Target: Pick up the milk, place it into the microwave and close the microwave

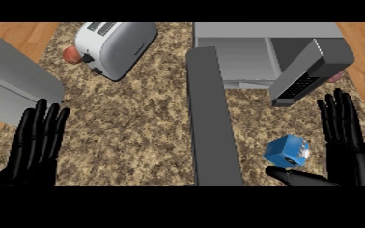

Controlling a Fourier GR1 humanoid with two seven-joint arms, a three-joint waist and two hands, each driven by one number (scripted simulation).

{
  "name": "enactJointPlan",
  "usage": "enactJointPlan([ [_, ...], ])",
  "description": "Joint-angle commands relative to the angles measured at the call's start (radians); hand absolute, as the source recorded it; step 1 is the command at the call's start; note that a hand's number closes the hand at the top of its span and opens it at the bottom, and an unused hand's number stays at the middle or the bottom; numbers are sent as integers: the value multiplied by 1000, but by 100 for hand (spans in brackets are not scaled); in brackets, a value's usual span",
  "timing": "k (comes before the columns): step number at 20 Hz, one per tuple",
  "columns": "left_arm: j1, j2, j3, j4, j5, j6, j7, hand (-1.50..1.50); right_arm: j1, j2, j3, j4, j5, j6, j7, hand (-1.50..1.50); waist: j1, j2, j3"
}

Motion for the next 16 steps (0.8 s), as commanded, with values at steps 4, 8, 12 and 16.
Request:
enactJointPlan([
  [4, 7, 11, 0, -63, 12, -5, 59, -150, 104, -2, -51, 130, -19, 34, -191, -150, -3, 0, 0],
  [8, 10, -4, -121, -42, -85, 76, 45, -150, 115, -16, -91, 291, -5, 50, -321, -150, -5, 1, 1],
  [12, 85, -4, -90, -59, -21, 13, -14, -150, 75, -37, -155, 374, -54, 65, -343, -150, 0, 1, 0],
  [16, 142, 6, -122, -141, -43, 5, 28, -150, 32, 5, -126, 509, -3, 24, -436, -150, 3, 0, 0],
])
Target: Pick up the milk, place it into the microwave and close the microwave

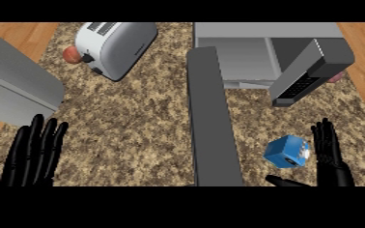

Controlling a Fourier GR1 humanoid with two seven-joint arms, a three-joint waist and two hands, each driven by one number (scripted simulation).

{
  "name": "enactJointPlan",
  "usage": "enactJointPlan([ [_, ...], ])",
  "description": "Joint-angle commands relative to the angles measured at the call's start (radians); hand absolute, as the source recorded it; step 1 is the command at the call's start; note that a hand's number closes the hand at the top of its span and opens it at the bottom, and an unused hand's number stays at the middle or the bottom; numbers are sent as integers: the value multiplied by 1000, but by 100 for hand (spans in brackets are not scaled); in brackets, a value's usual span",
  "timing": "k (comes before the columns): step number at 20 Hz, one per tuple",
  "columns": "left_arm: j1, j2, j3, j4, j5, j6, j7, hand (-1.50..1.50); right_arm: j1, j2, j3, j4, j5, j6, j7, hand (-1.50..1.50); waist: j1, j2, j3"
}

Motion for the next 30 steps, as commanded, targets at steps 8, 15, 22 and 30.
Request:
enactJointPlan([
  [8, 67, 17, -10, -68, 20, -2, 5, -150, -113, -20, -77, 360, -61, 72, -223, -150, 4, 0, 0],
  [15, 73, 40, 8, -67, 31, -5, 2, -150, -215, -74, -137, 606, -73, 95, -364, -150, 4, 0, 0],
  [22, 83, 10, -41, -16, -28, 18, -57, -150, -366, -146, -178, 978, -41, 121, -576, -150, 8, 1, 0],
  [30, 2, 14, -2, -28, 1, 26, 21, -150, -378, -124, -128, 1017, 17, 144, -761, 150, 3, 1, 1],
])
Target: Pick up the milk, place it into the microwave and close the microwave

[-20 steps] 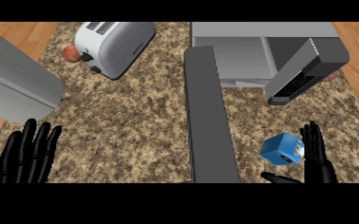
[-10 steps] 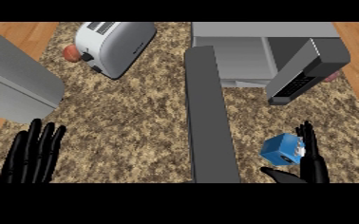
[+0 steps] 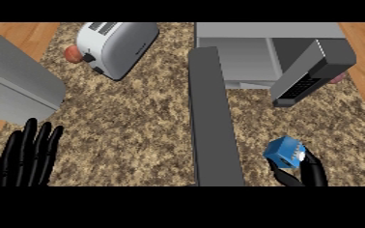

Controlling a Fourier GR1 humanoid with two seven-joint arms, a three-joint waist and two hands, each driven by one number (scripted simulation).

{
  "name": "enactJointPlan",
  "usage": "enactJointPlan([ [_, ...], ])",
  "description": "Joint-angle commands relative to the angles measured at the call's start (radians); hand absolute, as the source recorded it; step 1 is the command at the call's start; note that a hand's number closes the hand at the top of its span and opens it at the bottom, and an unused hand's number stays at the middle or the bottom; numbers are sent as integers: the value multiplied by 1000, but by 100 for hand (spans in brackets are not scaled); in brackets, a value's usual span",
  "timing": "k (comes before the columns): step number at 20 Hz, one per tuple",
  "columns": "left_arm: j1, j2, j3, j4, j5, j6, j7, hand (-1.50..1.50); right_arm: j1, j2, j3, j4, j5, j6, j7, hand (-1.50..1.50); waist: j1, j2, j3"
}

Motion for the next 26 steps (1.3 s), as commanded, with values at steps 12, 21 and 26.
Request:
enactJointPlan([
  [12, 84, 9, -3, -14, 21, -17, -36, -150, -14, 3, 119, -62, -36, 240, -92, 150, 0, -2, 1],
  [21, -12, 14, 63, 20, 54, -12, 33, -150, -78, 78, 137, -215, -61, 88, 85, 150, -6, 0, 1],
  [26, 56, 3, 77, 51, 64, -35, -77, -150, -38, 133, 209, -409, -8, -17, 225, 150, -6, -3, 0],
])
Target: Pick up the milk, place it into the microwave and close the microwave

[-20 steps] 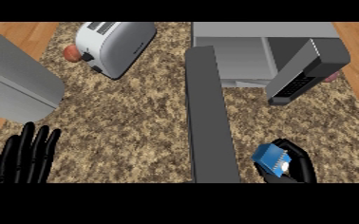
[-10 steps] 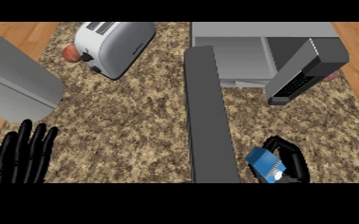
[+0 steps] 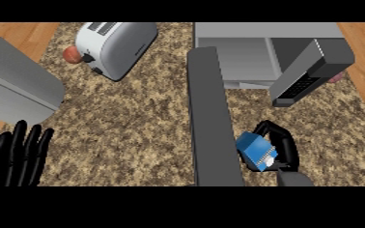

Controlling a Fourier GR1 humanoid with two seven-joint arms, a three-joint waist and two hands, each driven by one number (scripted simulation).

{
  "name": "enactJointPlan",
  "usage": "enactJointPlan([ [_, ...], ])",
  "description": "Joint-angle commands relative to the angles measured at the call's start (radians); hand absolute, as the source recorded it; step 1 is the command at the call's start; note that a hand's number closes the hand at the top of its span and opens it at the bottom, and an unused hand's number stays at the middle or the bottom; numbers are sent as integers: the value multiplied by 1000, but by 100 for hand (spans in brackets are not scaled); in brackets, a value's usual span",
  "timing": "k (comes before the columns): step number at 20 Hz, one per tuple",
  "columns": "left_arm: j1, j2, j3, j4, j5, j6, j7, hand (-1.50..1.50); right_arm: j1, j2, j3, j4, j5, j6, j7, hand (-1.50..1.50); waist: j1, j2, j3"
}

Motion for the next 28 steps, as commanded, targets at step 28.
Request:
enactJointPlan([
  [28, -36, 30, 74, 81, 69, -91, -40, -150, -818, -167, -162, 675, 168, -634, 312, 150, 78, 35, 3],
])
